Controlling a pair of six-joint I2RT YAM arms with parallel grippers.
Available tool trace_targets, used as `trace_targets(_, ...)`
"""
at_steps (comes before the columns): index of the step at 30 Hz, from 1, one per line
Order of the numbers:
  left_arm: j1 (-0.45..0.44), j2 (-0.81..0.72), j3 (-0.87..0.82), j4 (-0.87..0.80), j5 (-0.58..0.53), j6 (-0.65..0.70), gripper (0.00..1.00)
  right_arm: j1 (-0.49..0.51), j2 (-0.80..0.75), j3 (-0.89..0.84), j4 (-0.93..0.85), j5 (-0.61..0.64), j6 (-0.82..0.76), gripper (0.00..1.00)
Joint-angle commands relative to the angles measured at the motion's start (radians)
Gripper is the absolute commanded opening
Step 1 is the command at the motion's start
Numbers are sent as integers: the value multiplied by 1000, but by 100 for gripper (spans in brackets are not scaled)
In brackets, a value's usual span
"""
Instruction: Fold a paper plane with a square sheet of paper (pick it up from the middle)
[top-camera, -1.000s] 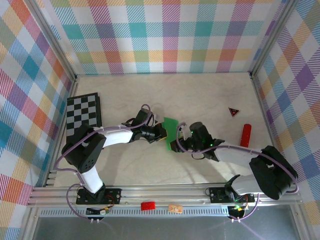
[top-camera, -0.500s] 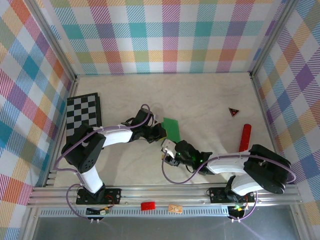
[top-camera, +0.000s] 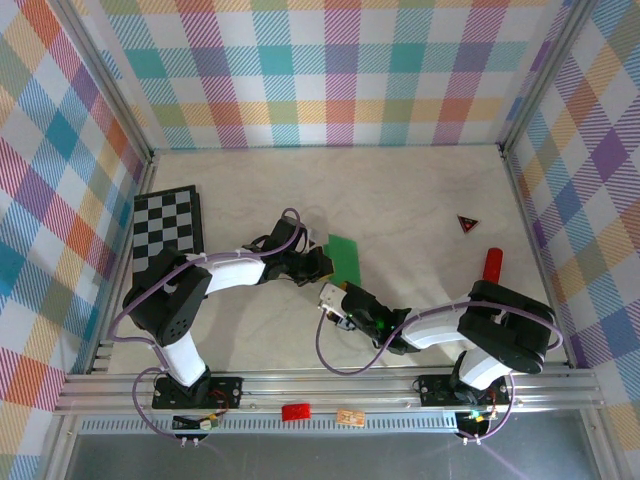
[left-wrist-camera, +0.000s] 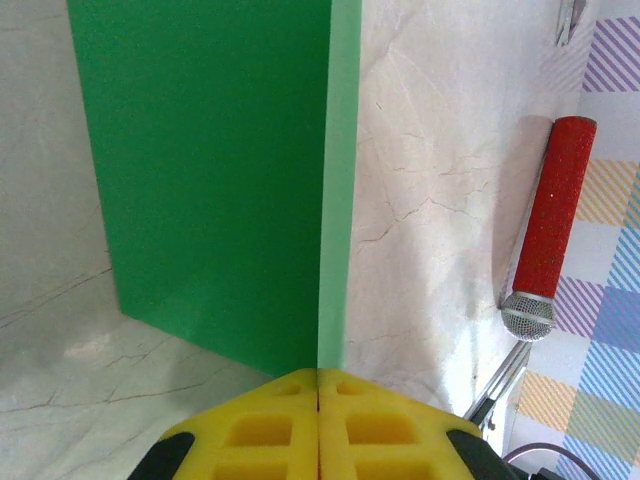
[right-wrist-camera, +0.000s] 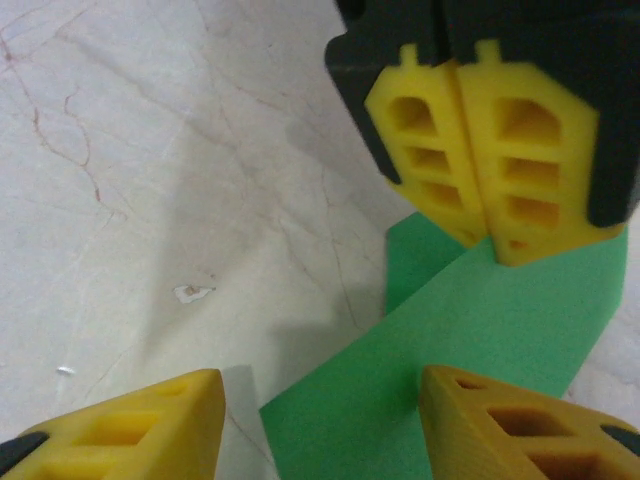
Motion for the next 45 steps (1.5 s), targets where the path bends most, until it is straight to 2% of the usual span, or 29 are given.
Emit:
trace_targets(1,12,-11,16,-5,15,6,8,7,-13,-8,61,50,-6,53)
trace_targets(10,12,-13,12,-5,13,7,9,6,-71,-42,59,37,29,46)
trace_targets(19,12,-13,6,-4,8,10,9,-4,-114,-50,29,17,74,34)
trace_targets(45,12,-9,2,5,5,6,9,-30,-123,-33,-14,-45,108,10)
